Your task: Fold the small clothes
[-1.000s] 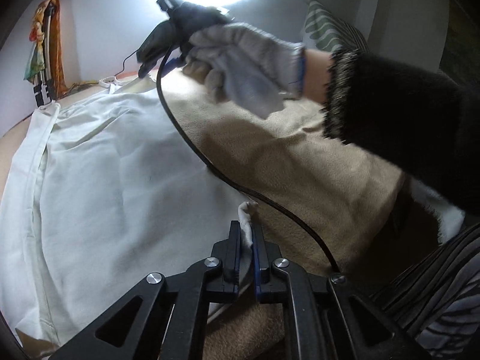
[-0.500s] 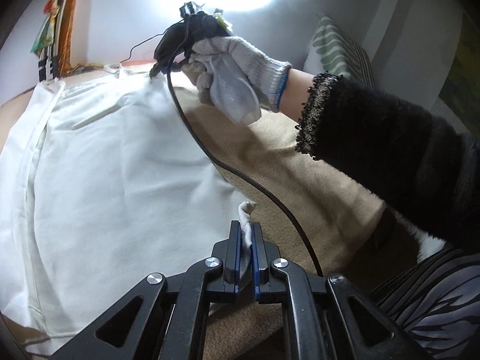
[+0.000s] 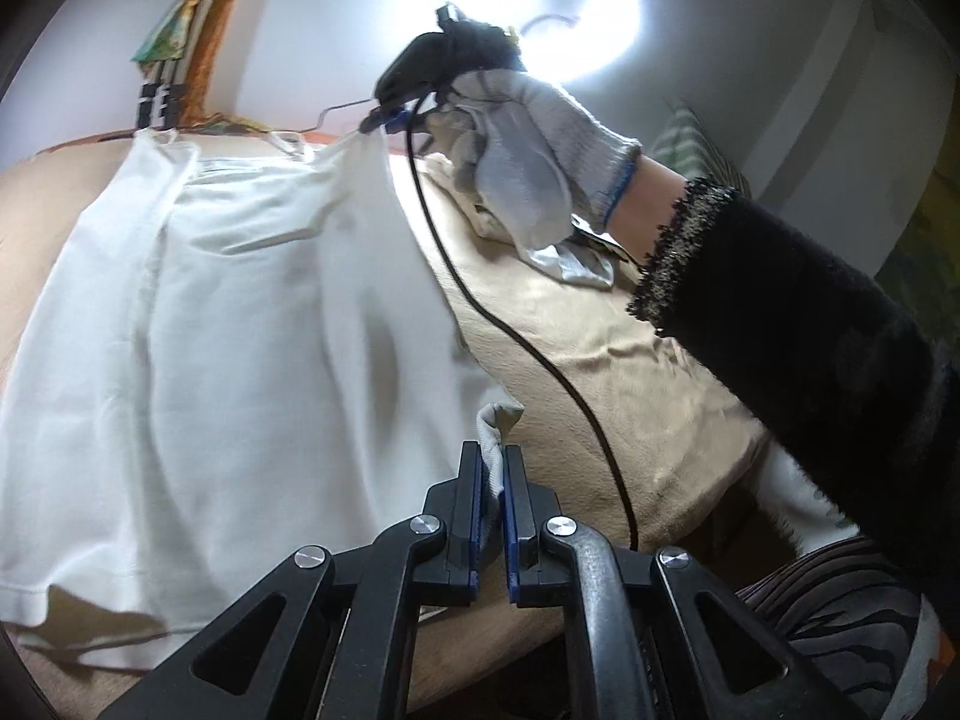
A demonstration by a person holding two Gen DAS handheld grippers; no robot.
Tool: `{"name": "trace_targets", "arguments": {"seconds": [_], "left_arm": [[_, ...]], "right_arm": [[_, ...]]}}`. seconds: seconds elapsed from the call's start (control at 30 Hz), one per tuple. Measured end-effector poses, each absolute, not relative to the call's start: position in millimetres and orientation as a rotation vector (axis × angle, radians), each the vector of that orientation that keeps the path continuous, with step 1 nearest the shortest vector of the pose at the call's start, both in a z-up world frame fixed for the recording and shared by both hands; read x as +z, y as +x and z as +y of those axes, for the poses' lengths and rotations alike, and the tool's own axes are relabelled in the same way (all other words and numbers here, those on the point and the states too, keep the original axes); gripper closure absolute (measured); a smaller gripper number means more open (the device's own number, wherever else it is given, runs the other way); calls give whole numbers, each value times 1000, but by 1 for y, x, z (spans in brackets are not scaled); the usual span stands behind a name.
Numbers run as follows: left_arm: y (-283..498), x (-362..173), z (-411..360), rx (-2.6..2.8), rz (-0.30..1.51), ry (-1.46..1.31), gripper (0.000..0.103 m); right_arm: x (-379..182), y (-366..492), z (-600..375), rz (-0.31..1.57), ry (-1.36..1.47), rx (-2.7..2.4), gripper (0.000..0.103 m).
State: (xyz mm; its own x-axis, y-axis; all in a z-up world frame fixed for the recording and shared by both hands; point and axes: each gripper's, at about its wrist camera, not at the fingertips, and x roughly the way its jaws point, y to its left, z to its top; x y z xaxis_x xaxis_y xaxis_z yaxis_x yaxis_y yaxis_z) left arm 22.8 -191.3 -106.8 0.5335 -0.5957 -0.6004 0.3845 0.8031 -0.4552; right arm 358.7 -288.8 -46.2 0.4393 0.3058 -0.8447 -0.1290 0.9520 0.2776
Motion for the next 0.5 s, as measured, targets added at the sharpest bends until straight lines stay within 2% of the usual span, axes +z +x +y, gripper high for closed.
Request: {"name": "trace_targets", "arguments": {"seconds": [0.27, 0.5], "left_arm": [[17, -113, -149, -534, 818, -415, 101], [12, -123, -126, -503, 828, -516, 101]], "right_arm": [[-40, 360, -238, 1098, 126, 285, 96], [-59, 366, -187, 1132, 61, 306, 96]]}}
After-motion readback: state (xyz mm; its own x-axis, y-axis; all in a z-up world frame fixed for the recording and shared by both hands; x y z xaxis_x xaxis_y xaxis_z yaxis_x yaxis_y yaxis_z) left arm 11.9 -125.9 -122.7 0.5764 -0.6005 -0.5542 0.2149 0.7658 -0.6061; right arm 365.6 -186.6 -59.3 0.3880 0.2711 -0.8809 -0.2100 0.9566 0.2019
